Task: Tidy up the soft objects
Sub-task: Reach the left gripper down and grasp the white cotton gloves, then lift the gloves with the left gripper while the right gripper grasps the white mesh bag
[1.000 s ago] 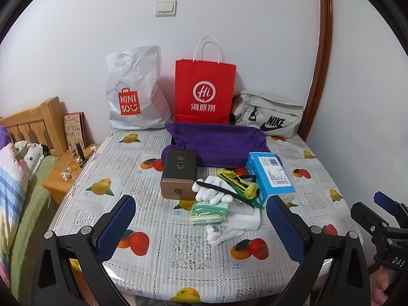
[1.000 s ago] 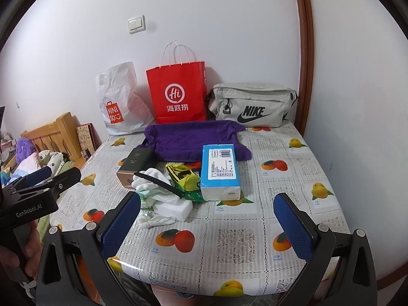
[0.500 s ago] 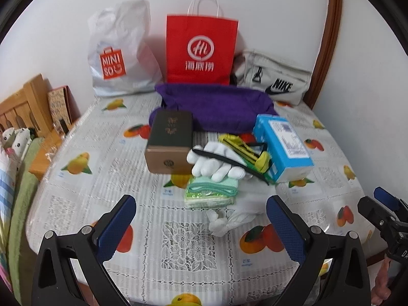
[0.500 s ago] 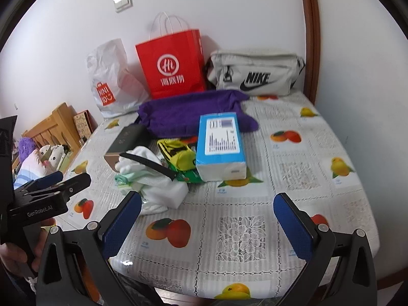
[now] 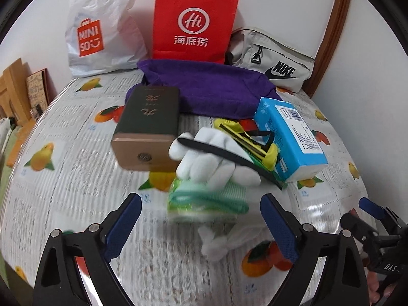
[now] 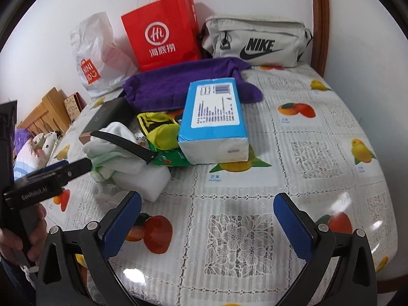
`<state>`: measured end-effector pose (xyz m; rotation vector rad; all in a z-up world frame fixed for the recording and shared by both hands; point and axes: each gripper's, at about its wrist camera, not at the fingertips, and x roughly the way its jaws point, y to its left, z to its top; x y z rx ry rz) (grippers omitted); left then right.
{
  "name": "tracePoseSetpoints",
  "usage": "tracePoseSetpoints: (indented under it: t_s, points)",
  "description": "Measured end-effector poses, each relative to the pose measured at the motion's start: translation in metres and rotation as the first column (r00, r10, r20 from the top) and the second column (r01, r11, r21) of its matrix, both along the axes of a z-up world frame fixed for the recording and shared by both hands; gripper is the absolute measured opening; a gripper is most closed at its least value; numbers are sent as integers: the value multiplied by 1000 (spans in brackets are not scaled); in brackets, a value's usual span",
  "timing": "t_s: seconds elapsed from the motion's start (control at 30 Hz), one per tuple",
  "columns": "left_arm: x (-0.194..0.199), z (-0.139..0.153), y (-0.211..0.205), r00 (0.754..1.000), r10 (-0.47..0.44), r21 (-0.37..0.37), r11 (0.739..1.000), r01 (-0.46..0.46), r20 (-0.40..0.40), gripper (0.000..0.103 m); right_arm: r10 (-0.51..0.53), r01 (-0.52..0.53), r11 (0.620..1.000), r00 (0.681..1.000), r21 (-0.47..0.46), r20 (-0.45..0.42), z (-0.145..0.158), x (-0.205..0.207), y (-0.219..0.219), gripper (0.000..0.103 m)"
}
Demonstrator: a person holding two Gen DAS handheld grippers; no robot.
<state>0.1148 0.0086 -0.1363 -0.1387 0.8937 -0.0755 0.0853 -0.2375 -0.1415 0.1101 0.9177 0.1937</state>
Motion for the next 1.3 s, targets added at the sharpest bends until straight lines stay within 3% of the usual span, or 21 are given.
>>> tracePoseSetpoints:
  t_s: [0.17, 0.23, 0.4, 0.6, 0.67, 0.97, 1.3]
  points:
    - [22, -3, -4, 1000, -30, -18, 999, 30, 0, 92, -8, 8, 1000, 999, 2, -35, -13, 14, -1, 103]
    - [32, -8, -6, 999, -36, -18, 999, 36, -15, 85, -11, 11, 1000, 999, 4, -49, -18, 20, 0, 103]
    - [43, -23, -6, 997, -59, -48, 997, 57, -45, 57, 0, -1, 1000, 997, -3, -82, -29, 31, 5, 102]
    - [40, -21, -7, 992, -126, -66, 990, 124, -20, 22, 34, -33, 999, 996, 5, -84, -34, 39, 15, 102]
    - [35, -16, -7, 991, -133, -54, 990, 133, -6, 16, 46, -46, 999, 996, 9, -73, -32, 41, 20, 102]
    - [7, 6, 22, 994, -105, -64, 992, 107, 42, 14, 104, -103, 994, 993, 30, -50, -22, 34, 47, 102]
    - [-22, 14, 76, 998, 16, -35, 999, -14, 62, 14, 186, -186, 982, 983, 34, -1, -7, 26, 81, 102]
